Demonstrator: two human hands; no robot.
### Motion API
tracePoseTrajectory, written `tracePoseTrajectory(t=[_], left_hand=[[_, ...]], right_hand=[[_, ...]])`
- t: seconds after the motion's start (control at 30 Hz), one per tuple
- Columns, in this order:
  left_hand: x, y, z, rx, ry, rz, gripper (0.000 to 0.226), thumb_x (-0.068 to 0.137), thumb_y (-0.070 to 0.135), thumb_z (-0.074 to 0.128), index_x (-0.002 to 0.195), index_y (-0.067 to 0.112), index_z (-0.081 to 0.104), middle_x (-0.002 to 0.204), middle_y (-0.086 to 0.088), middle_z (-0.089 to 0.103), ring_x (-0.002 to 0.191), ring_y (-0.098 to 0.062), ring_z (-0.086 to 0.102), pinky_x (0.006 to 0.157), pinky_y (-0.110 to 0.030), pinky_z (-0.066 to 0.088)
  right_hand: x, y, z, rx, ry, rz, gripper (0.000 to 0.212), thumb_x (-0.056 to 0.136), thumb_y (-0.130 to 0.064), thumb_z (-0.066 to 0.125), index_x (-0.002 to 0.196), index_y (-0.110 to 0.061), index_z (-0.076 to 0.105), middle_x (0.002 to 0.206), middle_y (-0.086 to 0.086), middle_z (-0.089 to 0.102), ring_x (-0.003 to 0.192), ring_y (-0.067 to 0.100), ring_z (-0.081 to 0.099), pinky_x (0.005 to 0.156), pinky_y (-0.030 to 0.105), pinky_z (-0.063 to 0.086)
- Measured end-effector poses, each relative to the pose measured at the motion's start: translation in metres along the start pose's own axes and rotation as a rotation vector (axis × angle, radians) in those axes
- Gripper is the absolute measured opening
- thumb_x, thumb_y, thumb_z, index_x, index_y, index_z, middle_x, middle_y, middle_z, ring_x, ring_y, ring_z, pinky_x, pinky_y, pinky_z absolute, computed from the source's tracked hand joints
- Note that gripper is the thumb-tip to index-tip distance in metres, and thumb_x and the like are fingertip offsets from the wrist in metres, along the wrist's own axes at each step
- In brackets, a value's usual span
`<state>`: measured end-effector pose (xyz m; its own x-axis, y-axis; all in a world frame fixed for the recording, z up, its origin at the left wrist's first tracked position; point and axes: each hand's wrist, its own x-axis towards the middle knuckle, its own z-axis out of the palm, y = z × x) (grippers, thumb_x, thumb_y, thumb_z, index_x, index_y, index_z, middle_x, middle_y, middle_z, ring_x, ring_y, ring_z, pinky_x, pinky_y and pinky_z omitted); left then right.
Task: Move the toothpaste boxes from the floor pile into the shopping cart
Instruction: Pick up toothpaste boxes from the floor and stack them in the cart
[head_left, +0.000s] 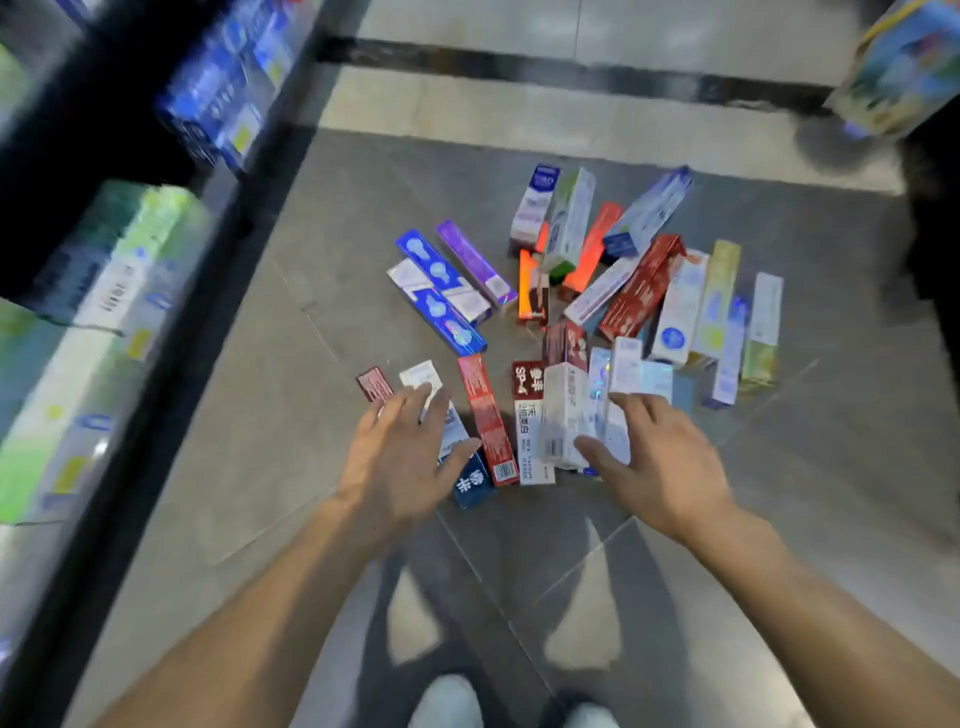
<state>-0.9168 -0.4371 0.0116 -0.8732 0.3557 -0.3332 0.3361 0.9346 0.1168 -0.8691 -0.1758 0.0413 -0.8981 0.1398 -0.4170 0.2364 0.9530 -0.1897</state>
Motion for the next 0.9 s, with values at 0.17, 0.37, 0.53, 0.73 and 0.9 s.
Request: tracePoseTrajectory(t=[0.17,0.37,0.53,0.73,0.9], left_hand=[[0.059,-0.022,0.103,0.051,0.072,0.028,0.082,0.091,0.069,0.019,0.142,0.012,0.049,0.141,-0.013,0.056,0.131,-0.032,0.050,0.110,-0.048,0.037],[0.095,-0.023,0.134,0.059,0.127,-0.014,0.087,0.091,0.077,0.012,0.137,0.014,0.052,0.143,-0.007,0.051,0.137,-0.027,0.041,0.116,-0.041,0.030],[0.100,0.001,0.133,0.118,0.090,-0.058,0.099,0.084,0.082,0.004,0.134,0.014,0.057,0.136,-0.007,0.050,0.136,-0.028,0.034,0.119,-0.045,0.023],[0.108,0.041,0.135,0.059,0.045,-0.246,0.099,0.081,0.088,0.026,0.131,0.009,0.057,0.130,-0.012,0.051,0.128,-0.031,0.038,0.116,-0.045,0.024],[0.115,0.048,0.134,-0.148,0.112,-0.259,0.051,0.087,0.067,0.046,0.095,0.019,0.061,0.086,0.000,0.060,0.098,-0.025,0.048,0.093,-0.039,0.036]], right_hand=[[0.077,0.015,0.096,-0.021,0.023,0.013,0.075,0.092,-0.070,0.039,0.147,-0.020,0.038,0.142,0.011,0.048,0.127,0.033,0.048,0.101,0.044,0.043],[0.125,0.011,0.136,0.173,0.153,0.131,0.072,0.088,-0.067,0.053,0.133,-0.011,0.047,0.126,0.021,0.053,0.117,0.040,0.052,0.096,0.047,0.046],[0.140,0.012,0.134,0.344,0.110,0.292,0.070,0.078,-0.056,0.073,0.120,-0.005,0.052,0.117,0.020,0.060,0.107,0.039,0.058,0.082,0.039,0.049],[0.131,0.001,0.131,0.413,0.076,0.362,0.053,0.069,-0.054,0.072,0.101,-0.013,0.062,0.102,0.010,0.067,0.092,0.031,0.065,0.075,0.035,0.053],[0.123,-0.003,0.133,0.369,0.019,0.391,0.064,0.072,-0.057,0.073,0.114,-0.013,0.054,0.111,0.008,0.062,0.106,0.031,0.062,0.086,0.039,0.053]])
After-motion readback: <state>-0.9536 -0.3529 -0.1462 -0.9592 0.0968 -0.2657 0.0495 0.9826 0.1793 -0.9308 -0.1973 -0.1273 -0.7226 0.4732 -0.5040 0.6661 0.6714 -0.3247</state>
